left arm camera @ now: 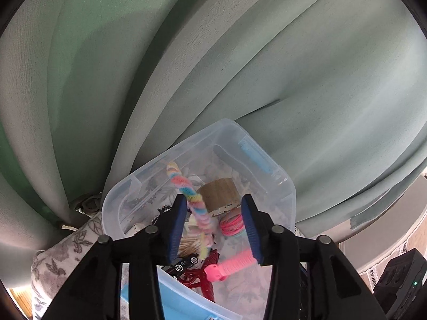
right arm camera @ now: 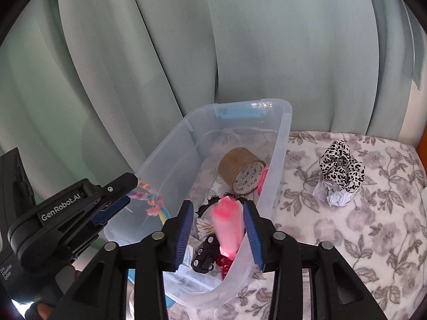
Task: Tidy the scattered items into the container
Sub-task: 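Lower ring and roller into the container and open both tools, then withdraw both open tools from the container toward the leopard scrunchie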
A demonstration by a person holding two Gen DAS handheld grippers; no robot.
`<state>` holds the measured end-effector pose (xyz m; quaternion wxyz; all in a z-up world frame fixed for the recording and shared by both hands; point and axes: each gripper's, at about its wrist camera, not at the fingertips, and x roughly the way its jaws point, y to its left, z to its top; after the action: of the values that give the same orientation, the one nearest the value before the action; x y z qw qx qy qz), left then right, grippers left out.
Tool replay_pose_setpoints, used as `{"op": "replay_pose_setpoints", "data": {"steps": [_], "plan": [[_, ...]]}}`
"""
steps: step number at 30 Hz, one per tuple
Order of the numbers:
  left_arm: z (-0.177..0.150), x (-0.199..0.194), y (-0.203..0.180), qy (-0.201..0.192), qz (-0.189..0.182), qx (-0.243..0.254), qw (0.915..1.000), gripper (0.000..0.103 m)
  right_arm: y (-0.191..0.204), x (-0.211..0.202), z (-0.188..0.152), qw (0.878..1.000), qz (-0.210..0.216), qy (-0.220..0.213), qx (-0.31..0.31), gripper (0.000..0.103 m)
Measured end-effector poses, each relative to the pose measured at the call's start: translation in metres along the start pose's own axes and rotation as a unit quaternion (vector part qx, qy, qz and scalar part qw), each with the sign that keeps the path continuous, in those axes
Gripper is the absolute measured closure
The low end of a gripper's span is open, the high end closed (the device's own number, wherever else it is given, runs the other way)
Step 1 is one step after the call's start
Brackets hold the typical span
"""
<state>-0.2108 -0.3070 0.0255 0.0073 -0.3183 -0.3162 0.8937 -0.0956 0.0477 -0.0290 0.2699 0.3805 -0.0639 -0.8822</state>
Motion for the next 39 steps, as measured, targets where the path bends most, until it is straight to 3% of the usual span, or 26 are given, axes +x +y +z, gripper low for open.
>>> {"op": "replay_pose_setpoints", "data": {"steps": [4, 6, 17, 29, 39], "plan": [[-0.001, 0.000, 0.000, 0.004, -0.002, 0.000, 1.0000, 0.055, -0.003, 0.000, 0.000, 1.000, 0.000, -0.001, 0.003, 0.052], [-0.002, 0.000, 0.000, 0.008, -0.001, -0.001, 1.0000, 0.047, -0.004, -0.003, 0.000, 1.000, -0.001, -0.001, 0.005, 0.050], [-0.002, -0.019, -0.013, 0.006, 0.013, 0.003, 0.9999, 0.036, -0.010, -0.034, 0.006, 0.999, -0.002, -0.027, 0.022, 0.044], [-0.008, -0.076, -0.061, -0.024, -0.002, 0.050, 0.9985, 0.035, -0.027, -0.115, 0.011, 0.992, 0.002, -0.106, 0.063, 0.040], [-0.028, -0.120, -0.112, -0.054, -0.039, 0.120, 0.9906, 0.035, -0.043, -0.175, 0.004, 0.982, 0.018, -0.168, 0.090, 0.038]]}}
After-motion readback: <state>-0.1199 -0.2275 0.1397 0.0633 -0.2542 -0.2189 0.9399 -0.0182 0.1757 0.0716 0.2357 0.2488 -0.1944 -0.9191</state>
